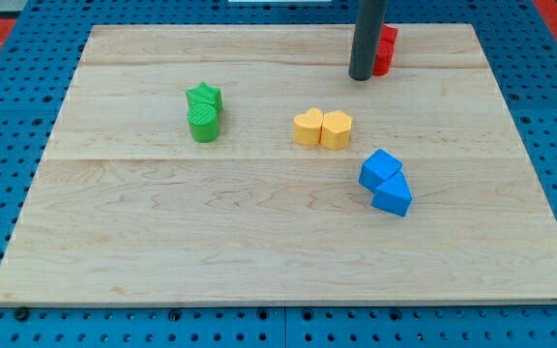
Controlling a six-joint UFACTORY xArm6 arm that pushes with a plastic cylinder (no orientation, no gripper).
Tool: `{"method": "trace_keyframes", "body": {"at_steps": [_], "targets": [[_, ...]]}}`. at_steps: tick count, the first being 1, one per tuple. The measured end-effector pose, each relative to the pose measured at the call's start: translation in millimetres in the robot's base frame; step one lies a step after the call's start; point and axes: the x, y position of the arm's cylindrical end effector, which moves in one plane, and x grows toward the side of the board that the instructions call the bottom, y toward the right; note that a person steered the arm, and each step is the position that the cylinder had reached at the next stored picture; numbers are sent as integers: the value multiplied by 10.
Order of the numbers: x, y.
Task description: Place the yellow hexagon vertically below the red circle
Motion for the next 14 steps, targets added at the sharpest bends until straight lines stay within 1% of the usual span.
{"method": "trace_keyframes", "body": {"at_steps": [1,2,3,4,5,6,7,8,9,10,11,12,13,14], "targets": [[-28,56],[-37,476],[100,957],[-247,1104],[-383,747],[-51,625],[524,718],[1222,560],[1318,-210],[1277,-573],[991,-184],[673,-110],[1111,-485],[840,-972]]}}
